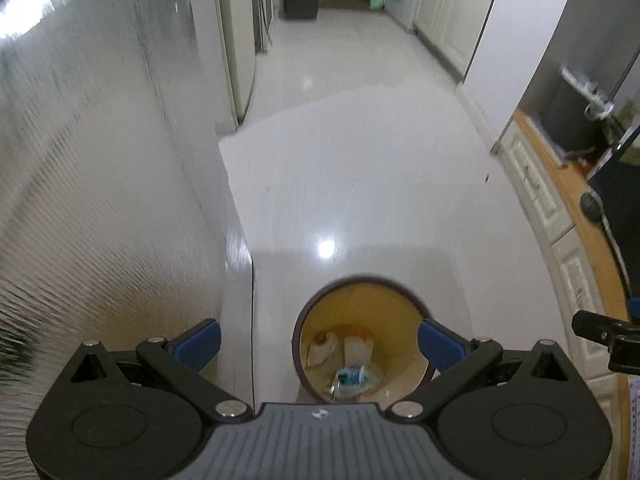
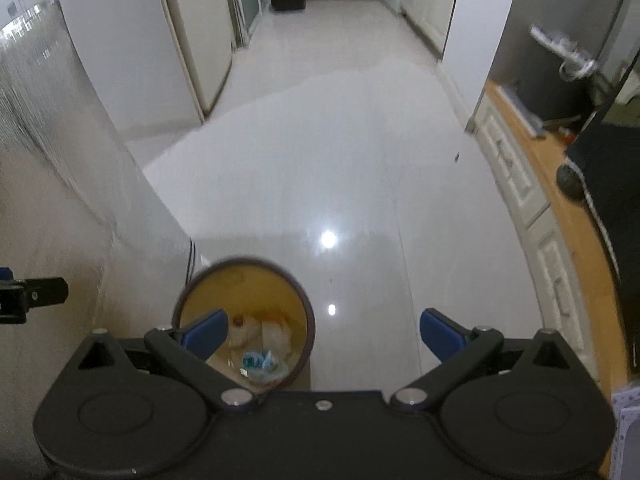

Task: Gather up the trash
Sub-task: 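Move both open tools back up toward the table trash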

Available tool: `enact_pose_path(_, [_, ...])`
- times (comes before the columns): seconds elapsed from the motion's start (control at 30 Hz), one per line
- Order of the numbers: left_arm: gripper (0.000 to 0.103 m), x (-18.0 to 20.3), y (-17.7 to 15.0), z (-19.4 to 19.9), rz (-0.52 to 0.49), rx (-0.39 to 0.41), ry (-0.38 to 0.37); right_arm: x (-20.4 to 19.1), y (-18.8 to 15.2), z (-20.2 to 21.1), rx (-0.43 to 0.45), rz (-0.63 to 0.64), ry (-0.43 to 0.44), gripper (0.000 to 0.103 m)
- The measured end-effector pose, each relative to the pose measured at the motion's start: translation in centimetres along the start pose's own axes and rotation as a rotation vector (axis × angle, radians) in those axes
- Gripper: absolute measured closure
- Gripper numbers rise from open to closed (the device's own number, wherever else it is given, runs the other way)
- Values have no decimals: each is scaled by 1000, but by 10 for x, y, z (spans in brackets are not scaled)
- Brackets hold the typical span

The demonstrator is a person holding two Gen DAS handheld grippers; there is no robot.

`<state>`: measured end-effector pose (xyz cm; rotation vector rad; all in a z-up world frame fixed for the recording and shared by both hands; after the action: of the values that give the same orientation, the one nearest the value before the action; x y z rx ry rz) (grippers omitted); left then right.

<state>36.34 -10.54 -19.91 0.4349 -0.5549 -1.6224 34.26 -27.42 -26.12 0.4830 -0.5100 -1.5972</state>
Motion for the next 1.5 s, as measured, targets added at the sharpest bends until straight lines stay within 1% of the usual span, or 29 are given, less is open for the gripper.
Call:
enact_pose_path(0.3, [0, 11, 27, 69, -13, 205, -6, 4, 29, 69, 240, -6, -6, 0])
enact_pose_path(0.47, [0, 16, 40, 110, -15, 321, -16, 6, 42, 105, 356, 2, -12, 0])
enact_pose_path(0.73, [0, 22, 62, 181, -25, 489, -12, -5, 60, 156, 523, -14, 27, 0])
enact_pose_path(0.93, [0, 11, 71, 236, -70, 590, 28, -24, 72, 189, 629, -44, 96, 0])
enact_pose_path(1.07, [0, -9, 76, 262, -70, 640, 48, -38, 80, 199, 665, -57, 138, 0])
enact_pose_path(1.23, [0, -44, 78, 274, -31, 673, 73, -65, 88, 211, 709, -8, 162, 0])
enact_pose_path(1.37, [0, -81, 77, 272, 22, 681, 86, -92, 96, 220, 741, 6, 217, 0])
enact_pose_path(1.5, [0, -121, 77, 261, 85, 656, 101, -123, 104, 223, 763, 28, 277, 0])
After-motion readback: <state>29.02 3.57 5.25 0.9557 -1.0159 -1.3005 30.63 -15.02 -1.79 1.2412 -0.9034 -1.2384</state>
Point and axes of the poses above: each gripper's, at about its wrist camera, not at the fingertips, and z roughly against the way its jaws point, x to its right, y to its top, the point moved 3 cm from there along -z, roughly the way its jaws point, and after that the axes turned 7 degrees about x, right-handed, at the moved point
